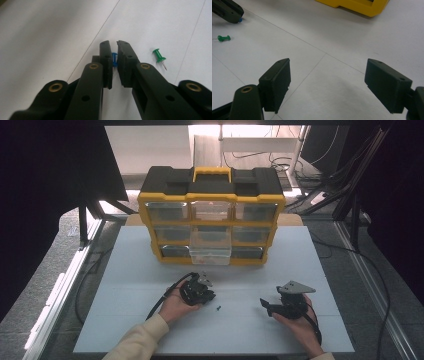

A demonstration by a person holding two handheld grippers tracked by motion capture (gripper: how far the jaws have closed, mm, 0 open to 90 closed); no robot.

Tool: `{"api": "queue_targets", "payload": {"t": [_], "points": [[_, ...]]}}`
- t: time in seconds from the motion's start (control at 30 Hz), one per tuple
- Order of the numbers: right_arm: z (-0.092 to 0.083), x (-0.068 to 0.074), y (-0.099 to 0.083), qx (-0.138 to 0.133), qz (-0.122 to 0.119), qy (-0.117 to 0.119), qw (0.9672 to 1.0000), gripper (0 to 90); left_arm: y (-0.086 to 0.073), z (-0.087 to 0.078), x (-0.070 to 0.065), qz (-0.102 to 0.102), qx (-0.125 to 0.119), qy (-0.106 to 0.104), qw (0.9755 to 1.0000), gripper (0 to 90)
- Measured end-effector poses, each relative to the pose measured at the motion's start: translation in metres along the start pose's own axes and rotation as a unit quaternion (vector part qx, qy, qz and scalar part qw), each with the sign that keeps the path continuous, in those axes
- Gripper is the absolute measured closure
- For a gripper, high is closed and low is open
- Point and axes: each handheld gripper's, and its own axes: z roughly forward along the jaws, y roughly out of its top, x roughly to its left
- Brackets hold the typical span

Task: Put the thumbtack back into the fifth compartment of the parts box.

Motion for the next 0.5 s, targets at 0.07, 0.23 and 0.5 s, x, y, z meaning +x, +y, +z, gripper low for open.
{"api": "queue_targets", "payload": {"t": [0.07, 0.23, 0.5], "points": [[0.0001, -0.0001, -0.0001, 0.000, 0.001, 0.000, 1.0000, 21.5, -0.0002, -0.0002, -0.0005, 0.001, 0.000, 0.001, 1.0000, 83.0], [-0.0001, -0.0001, -0.0002, 0.000, 0.001, -0.001, 1.0000, 21.5, -0.0018, -0.0005, -0.0004, -0.006, -0.006, 0.003, 1.0000, 83.3], [-0.0004, -0.0005, -0.0001, -0.001, 0.001, -0.001, 1.0000, 21.6, -0.0084, -0.0056, 0.0048, -0.032, -0.035, -0.018, 0.9987, 87.9]]}}
